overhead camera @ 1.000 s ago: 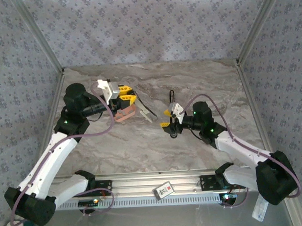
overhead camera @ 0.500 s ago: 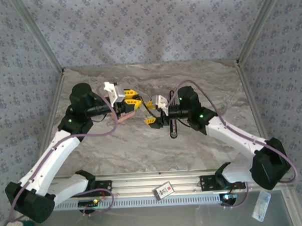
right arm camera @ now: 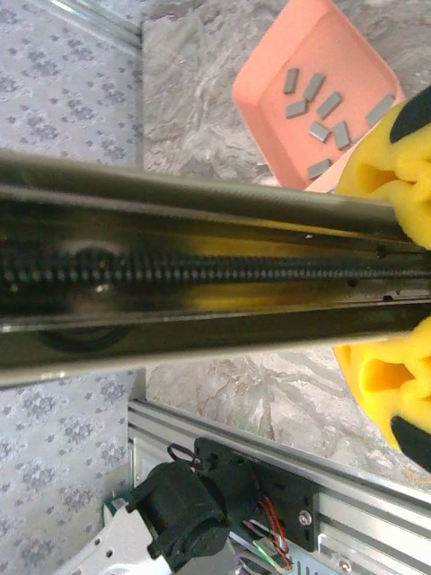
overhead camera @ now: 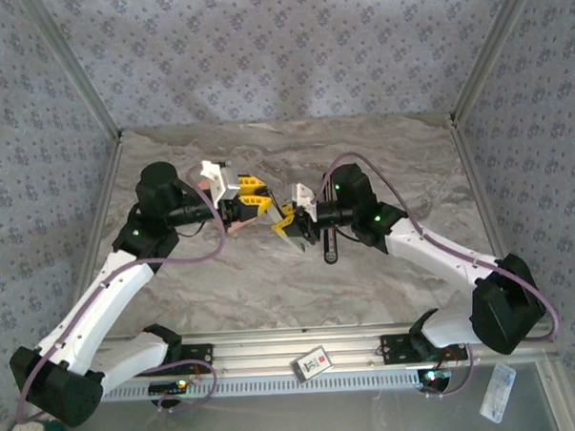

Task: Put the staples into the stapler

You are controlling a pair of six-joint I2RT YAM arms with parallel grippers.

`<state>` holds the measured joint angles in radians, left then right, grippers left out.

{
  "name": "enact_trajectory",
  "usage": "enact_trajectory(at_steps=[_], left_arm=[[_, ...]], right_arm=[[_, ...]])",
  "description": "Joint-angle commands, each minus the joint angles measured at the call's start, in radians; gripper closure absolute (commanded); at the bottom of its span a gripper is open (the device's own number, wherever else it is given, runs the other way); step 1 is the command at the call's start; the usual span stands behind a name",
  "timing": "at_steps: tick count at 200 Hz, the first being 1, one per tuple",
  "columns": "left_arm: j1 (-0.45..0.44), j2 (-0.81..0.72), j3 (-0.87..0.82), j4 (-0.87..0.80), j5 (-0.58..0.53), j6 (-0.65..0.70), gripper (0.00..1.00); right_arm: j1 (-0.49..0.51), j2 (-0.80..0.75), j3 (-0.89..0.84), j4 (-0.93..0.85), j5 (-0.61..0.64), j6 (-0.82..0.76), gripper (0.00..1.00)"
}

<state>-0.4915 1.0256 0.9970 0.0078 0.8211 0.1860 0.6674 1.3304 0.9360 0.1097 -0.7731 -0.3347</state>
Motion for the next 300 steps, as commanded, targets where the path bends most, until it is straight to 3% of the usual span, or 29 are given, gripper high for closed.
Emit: enact_trajectory(at_steps=[1, 12, 30, 84, 128, 174, 239, 300], left_arm=[[-0.002, -0.029, -0.028, 0.074, -0.110, -0.020, 0.44], [-0.001, -0.035, -0.042, 0.065, -0.171, -0.036, 0.29], [-0.002, -0.035, -0.070, 0.049, -0.284, -0.074, 0.17], [-0.004, 0.008, -0.175, 0.019, -0.535, -0.196, 0.14], [-0.007, 0.133, -0.160, -0.069, -0.688, -0.287, 0.15], [-0.007, 0.217, -0.133, -0.124, -0.691, -0.328, 0.15], [-0.007, 0.277, -0.092, -0.196, -0.728, -0.327, 0.15], [-0.004, 0.369, -0.047, -0.227, -0.762, -0.331, 0.15]], right_arm=[[-0.007, -0.059, -0.009, -0.072, 0.112, 0.100, 1.00], [-0.016, -0.080, -0.011, -0.122, 0.196, 0.144, 1.00], [-0.022, -0.109, 0.000, -0.253, 0.374, 0.226, 1.00], [-0.123, -0.110, 0.111, -0.700, 0.692, 0.483, 1.00], [-0.275, 0.017, 0.187, -0.897, 0.782, 0.590, 1.00], [-0.378, 0.233, 0.298, -0.900, 0.813, 0.615, 1.00], [-0.415, 0.534, 0.482, -0.916, 0.811, 0.612, 1.00], [-0.417, 0.675, 0.578, -0.941, 0.822, 0.634, 1.00]])
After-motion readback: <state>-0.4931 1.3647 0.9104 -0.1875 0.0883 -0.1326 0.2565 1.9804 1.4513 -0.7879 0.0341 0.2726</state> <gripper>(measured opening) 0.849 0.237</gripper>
